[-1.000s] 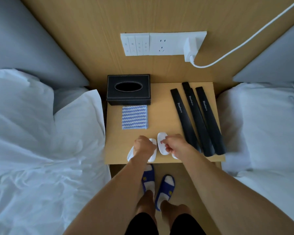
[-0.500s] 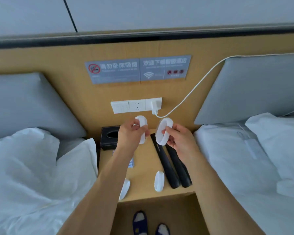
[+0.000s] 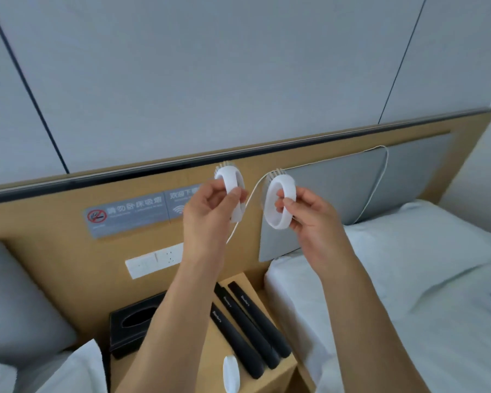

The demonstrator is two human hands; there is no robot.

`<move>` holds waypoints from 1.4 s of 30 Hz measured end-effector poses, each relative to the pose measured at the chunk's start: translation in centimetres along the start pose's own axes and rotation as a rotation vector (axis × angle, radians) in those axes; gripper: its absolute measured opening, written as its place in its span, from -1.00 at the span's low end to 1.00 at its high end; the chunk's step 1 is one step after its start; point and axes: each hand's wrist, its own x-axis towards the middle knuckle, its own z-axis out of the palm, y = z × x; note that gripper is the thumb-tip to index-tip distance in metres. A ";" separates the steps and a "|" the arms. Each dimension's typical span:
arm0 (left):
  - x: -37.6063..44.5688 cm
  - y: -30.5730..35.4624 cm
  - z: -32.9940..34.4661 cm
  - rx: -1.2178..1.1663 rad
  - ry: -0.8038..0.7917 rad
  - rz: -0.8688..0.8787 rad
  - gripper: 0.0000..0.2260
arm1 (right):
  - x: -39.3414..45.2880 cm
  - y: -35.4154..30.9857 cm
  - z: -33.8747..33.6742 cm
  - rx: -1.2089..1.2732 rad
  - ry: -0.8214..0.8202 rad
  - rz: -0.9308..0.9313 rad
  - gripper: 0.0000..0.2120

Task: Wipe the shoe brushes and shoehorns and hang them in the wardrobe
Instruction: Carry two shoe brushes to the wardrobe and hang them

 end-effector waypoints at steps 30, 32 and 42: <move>-10.7 8.2 -10.5 0.135 0.418 0.345 -0.90 | -7.6 -5.2 12.6 0.340 -0.524 -0.017 -0.86; -13.3 8.6 -11.2 0.157 0.523 0.367 -0.92 | -9.3 -4.9 13.6 0.343 -0.616 0.005 -0.87; -30.0 12.3 -13.8 0.280 1.053 0.447 -0.88 | -22.9 -5.7 18.0 0.433 -1.096 0.109 -0.79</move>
